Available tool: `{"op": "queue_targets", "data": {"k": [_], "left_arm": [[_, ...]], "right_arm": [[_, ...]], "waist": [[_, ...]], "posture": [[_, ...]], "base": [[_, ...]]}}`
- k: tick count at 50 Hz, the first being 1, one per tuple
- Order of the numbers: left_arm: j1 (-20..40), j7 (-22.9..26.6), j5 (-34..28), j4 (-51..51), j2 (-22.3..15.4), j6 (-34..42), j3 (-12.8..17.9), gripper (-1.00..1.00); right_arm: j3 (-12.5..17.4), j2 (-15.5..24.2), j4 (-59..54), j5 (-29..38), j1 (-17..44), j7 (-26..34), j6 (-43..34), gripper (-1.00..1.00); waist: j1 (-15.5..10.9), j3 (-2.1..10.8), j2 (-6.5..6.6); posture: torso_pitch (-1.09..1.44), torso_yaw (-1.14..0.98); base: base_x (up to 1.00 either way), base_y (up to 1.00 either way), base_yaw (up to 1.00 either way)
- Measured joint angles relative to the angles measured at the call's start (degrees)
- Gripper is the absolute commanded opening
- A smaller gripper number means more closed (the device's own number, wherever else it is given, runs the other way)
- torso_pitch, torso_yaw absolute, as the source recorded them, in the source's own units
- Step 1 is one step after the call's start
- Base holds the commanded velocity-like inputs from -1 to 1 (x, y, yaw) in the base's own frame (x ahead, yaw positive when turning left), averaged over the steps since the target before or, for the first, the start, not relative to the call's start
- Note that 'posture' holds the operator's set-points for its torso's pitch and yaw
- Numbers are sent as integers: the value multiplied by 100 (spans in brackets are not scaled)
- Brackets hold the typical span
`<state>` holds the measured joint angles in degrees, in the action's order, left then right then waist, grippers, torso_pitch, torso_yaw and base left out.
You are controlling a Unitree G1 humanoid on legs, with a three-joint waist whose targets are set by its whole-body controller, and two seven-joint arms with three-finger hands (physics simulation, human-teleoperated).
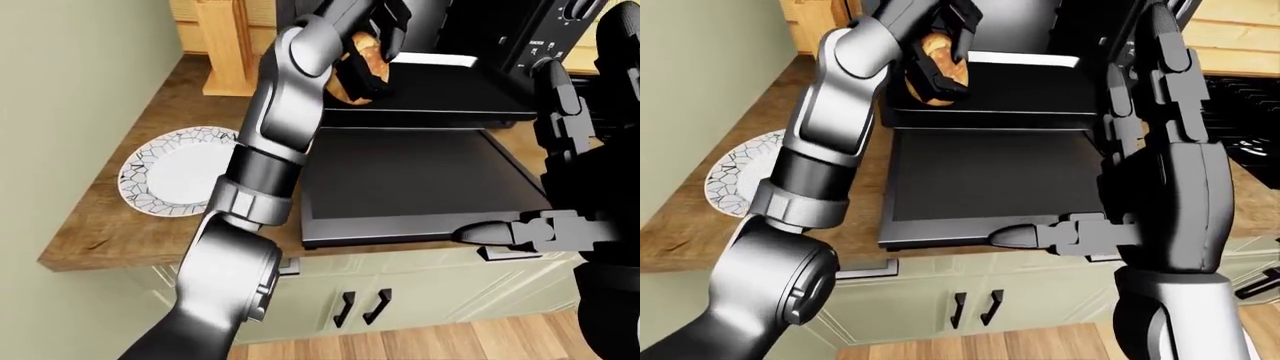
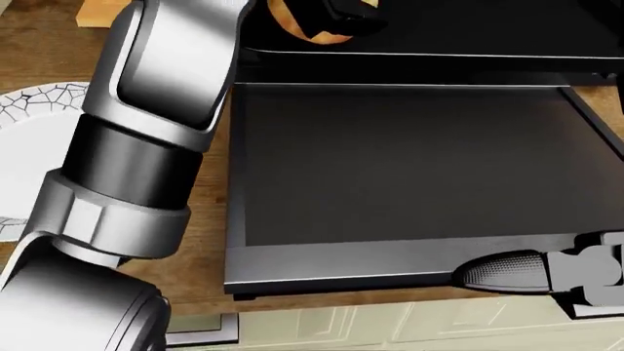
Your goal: Place the bread on the tray of the toaster oven.
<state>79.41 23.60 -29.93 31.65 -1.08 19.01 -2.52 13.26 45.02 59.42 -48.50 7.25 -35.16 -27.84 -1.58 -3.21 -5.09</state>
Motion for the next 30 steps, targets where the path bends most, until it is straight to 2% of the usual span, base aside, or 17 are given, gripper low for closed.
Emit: {"op": "queue_targets", "data": {"k": [3, 4, 5, 6, 7, 21, 25, 30], "left_arm": [[4, -63, 8, 67, -11, -70, 9, -100], [-6, -73, 3, 53, -14, -70, 12, -81], [-25, -76, -2, 10, -11, -53, 16, -51], [-44, -71, -7, -43, -5, -28, 17, 16], [-51, -64, -6, -79, 2, -10, 17, 100], [70, -156, 64, 62, -45, -106, 49, 100], [37, -30, 35, -415, -52, 173, 26, 100], [-57, 221, -19, -1494, -89, 779, 45, 100]], "right_arm": [[-11, 2, 1, 26, -62, 12, 57, 100], [-13, 1, -1, 30, -73, 16, 65, 100], [-25, -5, -4, 42, -78, 18, 74, 100], [-41, -16, -7, 59, -78, 20, 78, 100], [-56, -36, -10, 77, -71, 24, 72, 100], [-54, -226, -11, 221, -16, 160, -62, 100], [-21, -188, -9, 164, 32, 151, -101, 100], [-12, -235, -5, 150, 91, 151, -154, 100]], "waist": [[8, 2, 7], [10, 3, 10], [12, 4, 12], [13, 3, 14], [14, 3, 15], [24, 25, 35], [29, 12, 40], [48, -2, 59]], "posture": [[0, 0], [0, 0], [0, 0], [0, 0], [0, 0], [0, 0], [0, 0], [0, 0]], "base": [[0, 0, 0], [0, 0, 0], [0, 0, 0], [0, 0, 0], [0, 0, 0], [0, 0, 0], [0, 0, 0], [0, 0, 0]]}}
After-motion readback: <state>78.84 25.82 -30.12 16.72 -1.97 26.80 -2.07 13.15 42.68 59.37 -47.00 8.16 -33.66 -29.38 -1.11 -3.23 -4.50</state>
